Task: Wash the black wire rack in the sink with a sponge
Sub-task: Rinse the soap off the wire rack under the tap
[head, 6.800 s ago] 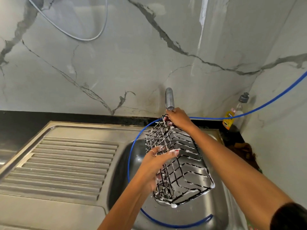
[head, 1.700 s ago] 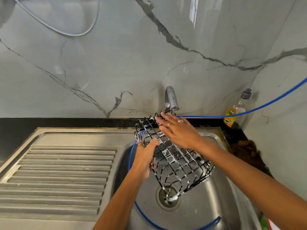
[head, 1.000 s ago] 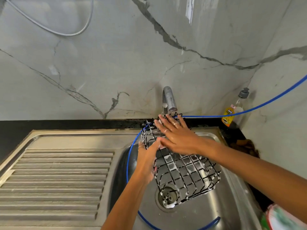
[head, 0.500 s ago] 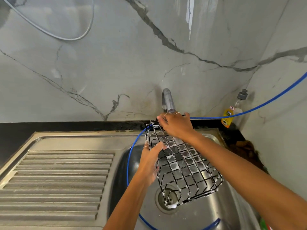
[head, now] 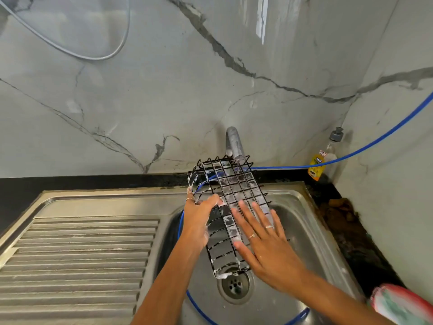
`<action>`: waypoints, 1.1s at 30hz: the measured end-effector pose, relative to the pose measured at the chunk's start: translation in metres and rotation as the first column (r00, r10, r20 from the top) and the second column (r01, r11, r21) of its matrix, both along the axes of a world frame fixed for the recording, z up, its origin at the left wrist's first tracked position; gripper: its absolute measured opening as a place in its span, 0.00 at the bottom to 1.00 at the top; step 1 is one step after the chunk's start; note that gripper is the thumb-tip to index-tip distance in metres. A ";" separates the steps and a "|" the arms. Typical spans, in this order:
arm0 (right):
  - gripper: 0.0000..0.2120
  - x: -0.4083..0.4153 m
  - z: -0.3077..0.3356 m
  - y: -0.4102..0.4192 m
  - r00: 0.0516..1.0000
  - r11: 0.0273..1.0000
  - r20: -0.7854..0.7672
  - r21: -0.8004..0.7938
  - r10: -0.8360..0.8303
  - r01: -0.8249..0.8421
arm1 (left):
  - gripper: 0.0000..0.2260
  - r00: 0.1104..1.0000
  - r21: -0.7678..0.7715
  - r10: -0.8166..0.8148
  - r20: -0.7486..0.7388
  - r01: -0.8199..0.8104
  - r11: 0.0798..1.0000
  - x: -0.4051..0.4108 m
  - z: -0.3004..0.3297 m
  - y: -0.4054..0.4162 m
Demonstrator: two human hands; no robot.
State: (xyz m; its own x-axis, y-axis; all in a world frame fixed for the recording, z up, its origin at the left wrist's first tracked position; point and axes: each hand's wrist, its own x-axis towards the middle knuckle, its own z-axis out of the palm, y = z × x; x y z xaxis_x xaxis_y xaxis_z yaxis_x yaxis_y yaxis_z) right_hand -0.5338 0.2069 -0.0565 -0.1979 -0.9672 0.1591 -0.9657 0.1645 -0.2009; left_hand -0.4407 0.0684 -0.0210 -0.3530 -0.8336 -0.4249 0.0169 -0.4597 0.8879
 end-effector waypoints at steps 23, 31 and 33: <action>0.68 -0.019 0.007 -0.034 0.007 0.939 0.955 0.290 -0.297 0.186 | 0.43 0.576 -0.279 -0.123 0.808 0.558 0.782 -0.042 0.033 0.010; 0.59 -0.022 0.010 -0.023 -0.206 0.967 0.969 0.177 -0.139 0.182 | 0.30 0.360 -0.325 0.001 0.933 0.842 0.430 -0.075 0.028 0.001; 0.67 -0.021 0.009 -0.019 -0.225 0.972 0.966 0.167 -0.127 0.167 | 0.29 0.369 -0.345 0.006 0.929 0.862 0.370 -0.087 0.032 -0.014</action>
State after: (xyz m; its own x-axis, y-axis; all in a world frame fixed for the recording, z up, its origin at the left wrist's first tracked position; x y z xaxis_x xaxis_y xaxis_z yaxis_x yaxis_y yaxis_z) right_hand -0.5546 0.1879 -0.0470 -0.2694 -0.8832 -0.3838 0.4373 0.2429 -0.8659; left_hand -0.5278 0.0546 0.0107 -0.7020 -0.7057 -0.0960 -0.6978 0.6545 0.2911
